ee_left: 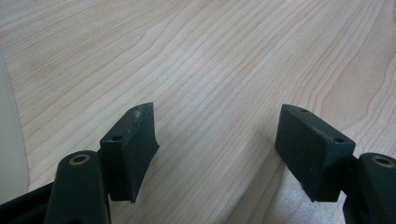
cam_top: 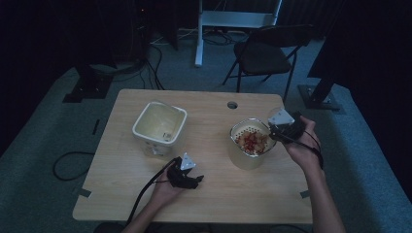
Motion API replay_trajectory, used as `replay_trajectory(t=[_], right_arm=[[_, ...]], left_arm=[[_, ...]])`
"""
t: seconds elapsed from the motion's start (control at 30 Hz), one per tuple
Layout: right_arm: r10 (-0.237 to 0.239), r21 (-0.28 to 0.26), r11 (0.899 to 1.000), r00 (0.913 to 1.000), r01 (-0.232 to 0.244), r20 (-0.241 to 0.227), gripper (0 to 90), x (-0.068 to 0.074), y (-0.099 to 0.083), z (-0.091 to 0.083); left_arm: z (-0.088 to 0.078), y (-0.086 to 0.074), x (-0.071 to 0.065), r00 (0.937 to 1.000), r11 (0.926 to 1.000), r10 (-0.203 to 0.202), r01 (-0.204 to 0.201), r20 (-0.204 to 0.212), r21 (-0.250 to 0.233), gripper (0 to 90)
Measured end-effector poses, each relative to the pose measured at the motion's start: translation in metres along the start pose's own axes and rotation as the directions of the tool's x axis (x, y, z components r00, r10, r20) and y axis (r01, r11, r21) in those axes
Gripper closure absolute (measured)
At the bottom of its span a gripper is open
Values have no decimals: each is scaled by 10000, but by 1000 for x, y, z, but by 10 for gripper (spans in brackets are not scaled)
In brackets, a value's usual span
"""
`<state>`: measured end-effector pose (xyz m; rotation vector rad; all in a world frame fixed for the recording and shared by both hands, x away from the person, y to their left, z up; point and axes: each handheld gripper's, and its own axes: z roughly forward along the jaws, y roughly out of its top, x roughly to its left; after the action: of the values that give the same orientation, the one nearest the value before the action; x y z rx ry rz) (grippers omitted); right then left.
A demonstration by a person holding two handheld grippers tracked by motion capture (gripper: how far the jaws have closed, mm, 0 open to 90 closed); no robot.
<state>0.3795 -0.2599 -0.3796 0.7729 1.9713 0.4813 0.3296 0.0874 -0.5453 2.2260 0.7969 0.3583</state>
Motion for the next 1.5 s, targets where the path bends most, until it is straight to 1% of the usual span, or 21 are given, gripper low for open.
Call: replay_trajectory(t=[0.03, 0.17, 0.23, 0.3, 0.37, 0.4, 0.47, 0.57, 0.6, 0.7, 0.73, 0.77, 0.9, 0.97, 1.13, 1.2, 1.27, 1.37, 1.4, 1.43, 1.5], right_arm=[[-457, 178, 9988, 9989, 455, 118, 335, 3, 3, 1], [-920, 352, 9952, 9954, 910, 258, 335, 4, 6, 1], [-1426, 602, 9883, 9889, 1399, 428, 332, 8, 8, 2], [-1569, 675, 9858, 9867, 1539, 424, 332, 9, 9, 3], [-1860, 823, 9798, 9816, 1821, 432, 332, 11, 10, 4], [-2177, 993, 9722, 9749, 2122, 476, 332, 13, 11, 5], [-2494, 1132, 9636, 9669, 2422, 544, 332, 15, 12, 7], [-2728, 1246, 9564, 9604, 2643, 569, 332, 17, 13, 8], [-3096, 1426, 9439, 9483, 2977, 695, 332, 20, 14, 9], [-3622, 1682, 9234, 9283, 3450, 843, 332, 24, 17, 10], [-3853, 1793, 9134, 9183, 3655, 909, 332, 25, 17, 10], [-3853, 1793, 9134, 9183, 3655, 909, 332, 25, 17, 10], [-4400, 2045, 8867, 8928, 4148, 969, 333, 29, 20, 10], [-4727, 2210, 8685, 8756, 4437, 996, 333, 30, 21, 11], [-5167, 2382, 8428, 8495, 4826, 1071, 333, 34, 25, 13], [-5246, 2398, 8378, 8448, 4904, 1053, 332, 36, 26, 13], [-5425, 2477, 8262, 8331, 5060, 1078, 333, 38, 27, 13], [-5897, 2655, 7937, 7994, 5473, 1152, 333, 43, 29, 14], [-6085, 2731, 7799, 7845, 5632, 1200, 333, 44, 29, 14], [-6085, 2731, 7799, 7845, 5632, 1200, 333, 44, 29, 14], [-6217, 2821, 7691, 7736, 5735, 1226, 333, 45, 30, 14]], left_arm=[[0, 0, 0, 10000, 10000, 1, -1, 4, 0, 299], [0, 0, 0, 10000, 10000, 5, -5, 6, -1, 299], [0, 0, 0, 10000, 10000, 9, -9, 4, -1, 299], [0, 0, 0, 10000, 10000, 10, -10, 5, -1, 299], [0, 0, 0, 10000, 10000, 16, -16, 4, -1, 299], [0, 0, 0, 10000, 10000, 16, -16, 4, -1, 299], [0, 0, 0, 10000, 10000, 16, -16, 7, -3, 300], [0, 0, 0, 10000, 10000, 18, -18, 12, -2, 299], [0, 0, 0, 10000, 10000, 2, -2, 18, -3, 299], [0, 0, 0, 10000, 10000, 5, -5, 18, -1, 300], [0, 0, 0, 10000, 10000, 4, -4, 20, -4, 299], [0, 0, 0, 10000, 10000, 4, -4, 20, -4, 300], [0, 0, 0, 10000, 10000, 43, -43, 22, 22, 299], [0, 0, 0, 10000, 10000, 42, -42, 23, 22, 299], [0, 0, 0, 10000, 10000, 44, -44, 26, 20, 300], [0, 0, 0, 10000, 10000, 36, -36, 29, 19, 299], [0, 0, 0, 10000, 10000, 34, -34, 31, 17, 299], [0, 0, 0, 10000, 10000, 34, -34, 32, 15, 299], [0, 0, 0, 10000, 10000, 39, -39, 31, 22, 299], [0, 0, 0, 10000, 10000, 39, -39, 34, 19, 299], [0, 0, 0, 10000, 10000, 37, -37, 34, 21, 300]])
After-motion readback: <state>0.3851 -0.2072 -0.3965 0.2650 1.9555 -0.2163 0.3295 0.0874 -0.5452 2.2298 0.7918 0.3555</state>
